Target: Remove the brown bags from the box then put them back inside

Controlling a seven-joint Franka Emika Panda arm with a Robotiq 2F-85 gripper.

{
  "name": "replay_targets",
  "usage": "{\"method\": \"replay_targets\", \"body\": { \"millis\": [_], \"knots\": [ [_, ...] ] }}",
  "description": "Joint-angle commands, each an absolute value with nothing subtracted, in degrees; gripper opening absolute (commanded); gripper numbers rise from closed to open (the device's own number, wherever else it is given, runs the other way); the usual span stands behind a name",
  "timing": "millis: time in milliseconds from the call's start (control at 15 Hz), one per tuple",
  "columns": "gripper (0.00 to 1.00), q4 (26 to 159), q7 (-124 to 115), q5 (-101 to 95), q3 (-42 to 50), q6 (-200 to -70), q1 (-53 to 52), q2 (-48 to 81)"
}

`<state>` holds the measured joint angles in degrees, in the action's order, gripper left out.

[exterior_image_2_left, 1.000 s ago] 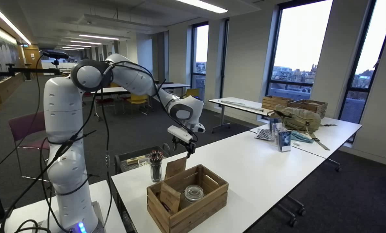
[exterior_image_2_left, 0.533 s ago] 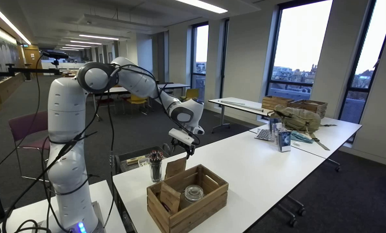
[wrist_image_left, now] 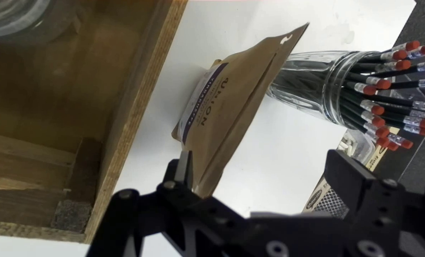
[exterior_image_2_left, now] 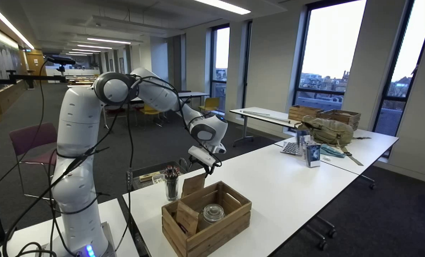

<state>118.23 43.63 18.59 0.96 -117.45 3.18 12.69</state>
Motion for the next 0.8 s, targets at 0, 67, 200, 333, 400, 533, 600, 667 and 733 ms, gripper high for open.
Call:
{"method": "replay_targets", "body": {
  "millis": [0,67,200,333,400,533,600,667,733],
  "knots": [
    [1.0,116.0,46.9,19.9,0.0,-115.8,5.4,14.4],
    [1.0,116.0,46.9,19.9,0.1,-115.8,5.6,14.6],
    [0.75,115.8,46.6,19.8,0.1,-115.7,6.0,15.1],
    [0.68,115.7,46.4,19.7,0.1,-115.7,6.4,15.4],
    [0.6,115.7,46.4,19.7,0.1,-115.6,6.6,15.4],
    [0.43,115.6,46.3,19.6,0.1,-115.6,6.8,15.5],
    [0.36,115.6,46.3,19.7,0.1,-115.5,7.0,15.5],
    [0.29,115.6,46.3,19.7,0.1,-115.5,7.1,15.5],
    [0.2,115.6,46.3,19.6,0.1,-115.5,7.1,15.5]
  ]
}}
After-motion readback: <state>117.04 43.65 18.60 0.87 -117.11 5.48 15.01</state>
